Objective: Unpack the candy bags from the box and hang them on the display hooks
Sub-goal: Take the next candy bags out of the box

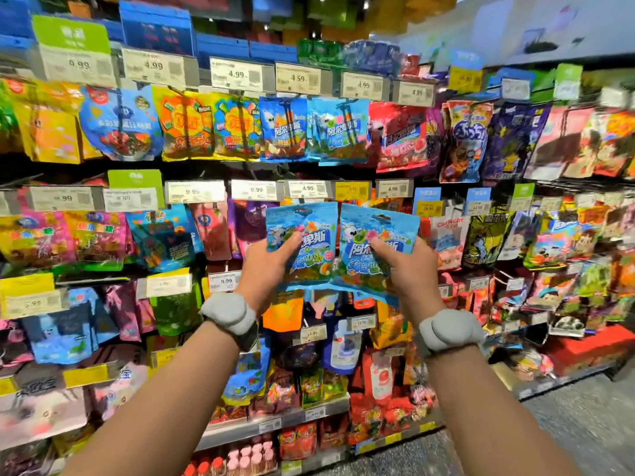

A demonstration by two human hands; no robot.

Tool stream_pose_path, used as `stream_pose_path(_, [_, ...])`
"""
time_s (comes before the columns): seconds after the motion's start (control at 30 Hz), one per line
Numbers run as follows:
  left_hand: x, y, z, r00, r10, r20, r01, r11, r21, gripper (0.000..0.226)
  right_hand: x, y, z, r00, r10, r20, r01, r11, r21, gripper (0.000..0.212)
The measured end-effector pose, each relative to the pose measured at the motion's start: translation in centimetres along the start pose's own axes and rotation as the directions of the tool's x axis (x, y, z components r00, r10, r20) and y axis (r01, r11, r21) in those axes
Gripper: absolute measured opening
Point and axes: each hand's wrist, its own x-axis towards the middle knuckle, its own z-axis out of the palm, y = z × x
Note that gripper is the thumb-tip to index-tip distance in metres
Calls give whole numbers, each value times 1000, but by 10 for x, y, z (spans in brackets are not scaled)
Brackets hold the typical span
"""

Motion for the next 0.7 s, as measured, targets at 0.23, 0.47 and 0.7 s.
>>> stream_pose_path(0.23, [52, 21, -18, 991, 116, -72, -98, 971, 219, 46, 46, -6, 35, 999, -45, 6, 44, 996, 75, 19])
stream_pose_path(0.47, [99, 38, -31, 965, 236, -113, -178, 910, 375, 46, 91, -13, 53, 997, -62, -38, 64, 997, 45, 11])
stream_pose_path(0.7, [127, 54, -26, 932, 353, -87, -259, 812, 523, 36, 119, -25, 53, 993, -97, -61, 100, 993, 59, 12])
